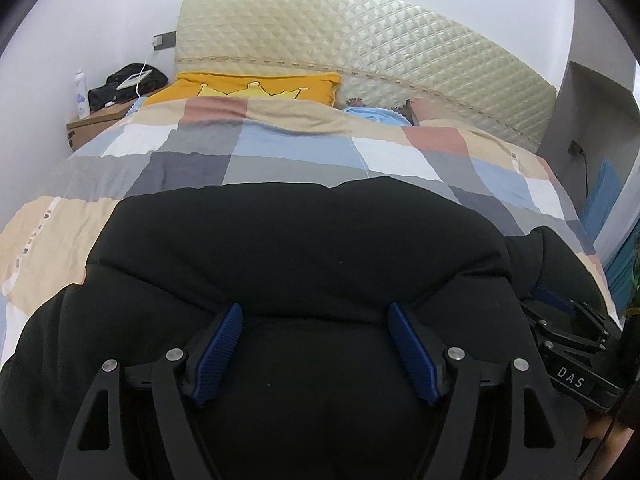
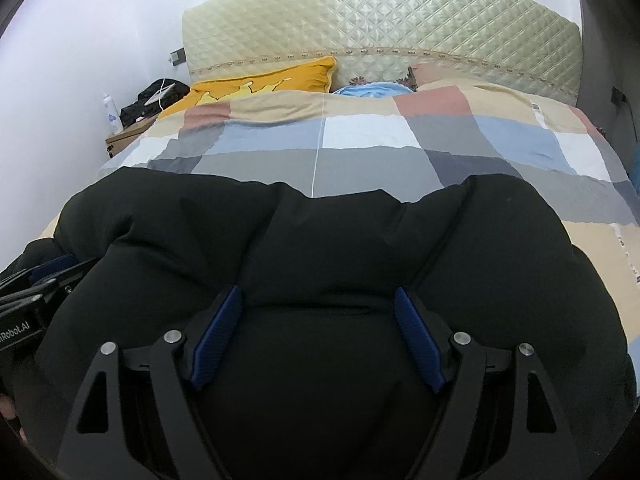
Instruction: Fold large clothes
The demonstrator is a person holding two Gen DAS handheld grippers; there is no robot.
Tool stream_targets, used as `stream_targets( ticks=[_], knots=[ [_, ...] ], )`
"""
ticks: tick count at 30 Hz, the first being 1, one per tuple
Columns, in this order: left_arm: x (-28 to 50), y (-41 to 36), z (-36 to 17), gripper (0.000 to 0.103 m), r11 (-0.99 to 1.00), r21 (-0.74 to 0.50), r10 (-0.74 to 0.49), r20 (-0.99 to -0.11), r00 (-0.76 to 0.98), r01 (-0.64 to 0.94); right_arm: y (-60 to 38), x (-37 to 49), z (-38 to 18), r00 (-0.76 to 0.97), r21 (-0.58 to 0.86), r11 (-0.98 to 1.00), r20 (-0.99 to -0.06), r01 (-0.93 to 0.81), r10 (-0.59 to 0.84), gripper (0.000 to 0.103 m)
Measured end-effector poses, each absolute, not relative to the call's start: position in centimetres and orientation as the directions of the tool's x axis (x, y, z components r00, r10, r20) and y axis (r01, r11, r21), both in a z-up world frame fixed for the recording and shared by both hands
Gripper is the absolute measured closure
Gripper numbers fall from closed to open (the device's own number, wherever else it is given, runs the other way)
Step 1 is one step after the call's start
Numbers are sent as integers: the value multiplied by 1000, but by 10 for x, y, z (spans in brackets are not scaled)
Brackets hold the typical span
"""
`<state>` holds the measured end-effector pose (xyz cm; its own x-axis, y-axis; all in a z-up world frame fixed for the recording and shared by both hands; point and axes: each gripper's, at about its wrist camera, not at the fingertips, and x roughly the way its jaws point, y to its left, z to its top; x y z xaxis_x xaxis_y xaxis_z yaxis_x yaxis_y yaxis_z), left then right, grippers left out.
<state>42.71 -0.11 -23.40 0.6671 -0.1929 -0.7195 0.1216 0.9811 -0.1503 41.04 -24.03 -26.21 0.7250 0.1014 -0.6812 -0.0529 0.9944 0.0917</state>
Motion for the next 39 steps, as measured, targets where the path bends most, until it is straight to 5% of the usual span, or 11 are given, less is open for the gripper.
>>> stream_targets(
  ticks=[11,17,39],
  knots=[
    [390,18,-203,28,990,-10,-105,-700,706,138,-249,394,-239,701,165,974,-676,-157,227,23],
    [383,51,-201,26,994,-48,-105,-703,703,101,-276,370,-216,752,72,985,-637,-158,168,22],
    [377,58,-229,22,997,-57,-81,-675,733,57,-320,373,-273,720,171,984,-676,-54,157,1]
  ],
)
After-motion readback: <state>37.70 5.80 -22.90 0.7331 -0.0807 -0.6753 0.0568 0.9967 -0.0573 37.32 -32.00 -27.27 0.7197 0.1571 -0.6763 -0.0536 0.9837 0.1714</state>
